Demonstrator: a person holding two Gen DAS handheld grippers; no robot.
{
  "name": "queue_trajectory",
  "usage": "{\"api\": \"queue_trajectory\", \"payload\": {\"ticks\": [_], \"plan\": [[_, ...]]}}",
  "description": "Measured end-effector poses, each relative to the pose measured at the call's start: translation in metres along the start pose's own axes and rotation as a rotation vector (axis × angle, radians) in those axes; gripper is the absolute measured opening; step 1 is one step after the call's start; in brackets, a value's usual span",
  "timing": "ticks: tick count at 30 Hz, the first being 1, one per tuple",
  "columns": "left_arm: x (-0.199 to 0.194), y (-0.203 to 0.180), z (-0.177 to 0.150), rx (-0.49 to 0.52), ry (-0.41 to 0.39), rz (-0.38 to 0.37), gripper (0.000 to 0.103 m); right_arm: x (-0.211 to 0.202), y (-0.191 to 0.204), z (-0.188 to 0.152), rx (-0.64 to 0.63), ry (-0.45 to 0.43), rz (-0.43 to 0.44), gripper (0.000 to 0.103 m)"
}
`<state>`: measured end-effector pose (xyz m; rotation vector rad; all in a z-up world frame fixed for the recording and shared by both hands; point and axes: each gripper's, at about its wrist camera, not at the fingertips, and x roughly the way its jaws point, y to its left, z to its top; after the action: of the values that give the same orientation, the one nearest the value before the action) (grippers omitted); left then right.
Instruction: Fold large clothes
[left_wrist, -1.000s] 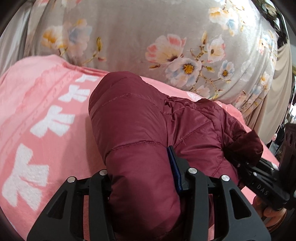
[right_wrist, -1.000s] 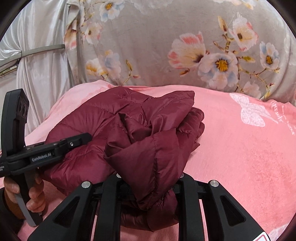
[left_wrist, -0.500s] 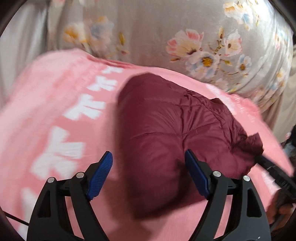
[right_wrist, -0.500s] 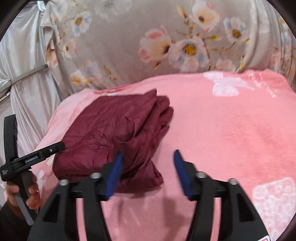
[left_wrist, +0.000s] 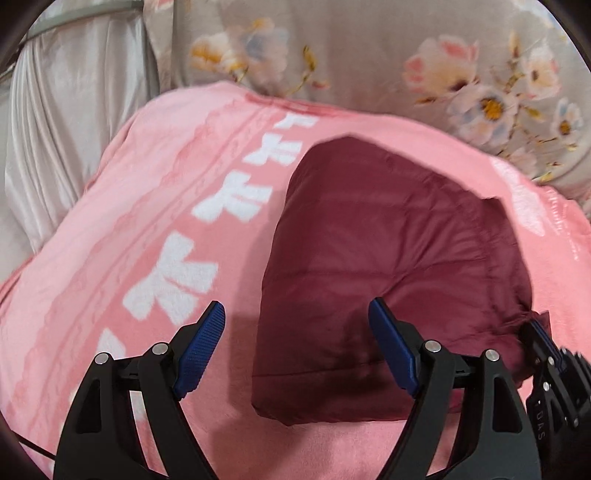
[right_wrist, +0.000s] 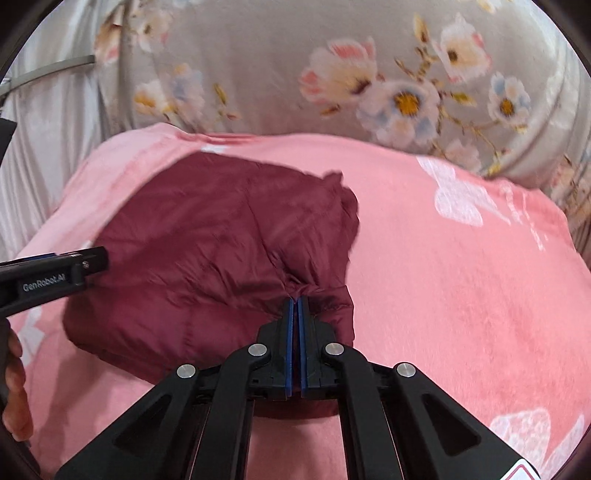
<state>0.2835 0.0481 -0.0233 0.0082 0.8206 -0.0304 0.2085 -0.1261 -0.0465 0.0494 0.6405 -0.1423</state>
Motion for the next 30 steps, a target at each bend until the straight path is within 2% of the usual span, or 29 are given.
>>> {"api": "queue_trajectory", "payload": {"ticks": [8,12,17,22,30], "plan": [[0.026,-0.007,-0.015,-0.005,0.019,-0.01,0.08,0.024,-0.005,-0.019,0.025,0.073,0.011,0.0],[0.034,-0.009,-0.02,-0.001,0.009,0.005,0.086,0.032,-0.008,-0.022,0.047,0.103,0.039,0.0],[0.039,-0.013,-0.025,0.01,-0.011,0.017,0.087,0.035,-0.007,-0.023,0.048,0.111,0.043,0.0],[0.039,-0.022,-0.032,0.043,-0.055,0.06,0.087,0.036,-0.006,-0.023,0.042,0.115,0.038,0.0],[0.041,-0.022,-0.032,0.033,-0.054,0.046,0.087,0.037,-0.004,-0.023,0.036,0.117,0.031,0.0]]}}
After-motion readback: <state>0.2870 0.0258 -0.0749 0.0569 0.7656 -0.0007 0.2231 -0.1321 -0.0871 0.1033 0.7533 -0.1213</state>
